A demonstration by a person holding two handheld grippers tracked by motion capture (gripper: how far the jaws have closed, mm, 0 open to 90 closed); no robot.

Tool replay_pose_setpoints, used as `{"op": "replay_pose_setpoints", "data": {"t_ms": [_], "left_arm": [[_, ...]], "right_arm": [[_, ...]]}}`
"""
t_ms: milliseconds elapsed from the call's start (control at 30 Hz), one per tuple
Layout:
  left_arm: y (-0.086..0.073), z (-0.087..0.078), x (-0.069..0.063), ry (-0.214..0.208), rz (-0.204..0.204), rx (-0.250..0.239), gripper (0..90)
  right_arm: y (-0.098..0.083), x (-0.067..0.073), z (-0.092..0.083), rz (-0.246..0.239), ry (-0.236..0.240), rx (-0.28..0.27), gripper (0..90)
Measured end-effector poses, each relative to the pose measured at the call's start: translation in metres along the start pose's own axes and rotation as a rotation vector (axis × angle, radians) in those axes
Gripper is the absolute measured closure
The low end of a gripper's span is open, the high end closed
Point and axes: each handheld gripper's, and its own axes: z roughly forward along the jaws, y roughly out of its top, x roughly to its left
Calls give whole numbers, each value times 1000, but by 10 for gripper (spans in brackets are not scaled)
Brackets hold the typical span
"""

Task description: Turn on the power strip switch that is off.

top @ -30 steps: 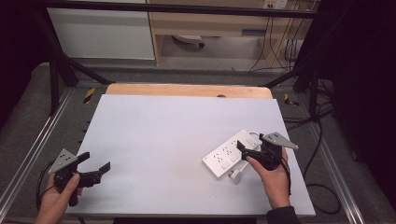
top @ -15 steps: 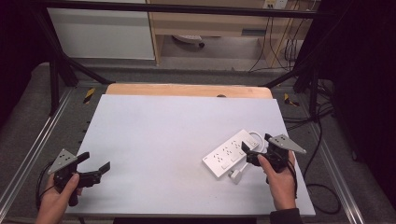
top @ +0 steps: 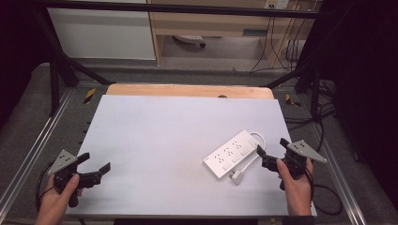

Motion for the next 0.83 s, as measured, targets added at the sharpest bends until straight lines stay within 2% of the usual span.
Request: {"op": "replay_pose_setpoints", "data": {"t_ms": [200, 500, 833], "left_arm": [[0, -1, 0, 2, 2, -1, 56], [0, -1, 0, 2, 7, -1, 56], [1, 0, 0, -3, 10, 1, 56]], "right_arm": [[-8, -13, -9, 14, -22, 1, 46], [-27, -26, -6, 23, -27, 53, 50], [-53, -35, 9, 1, -47, 195, 53]]}}
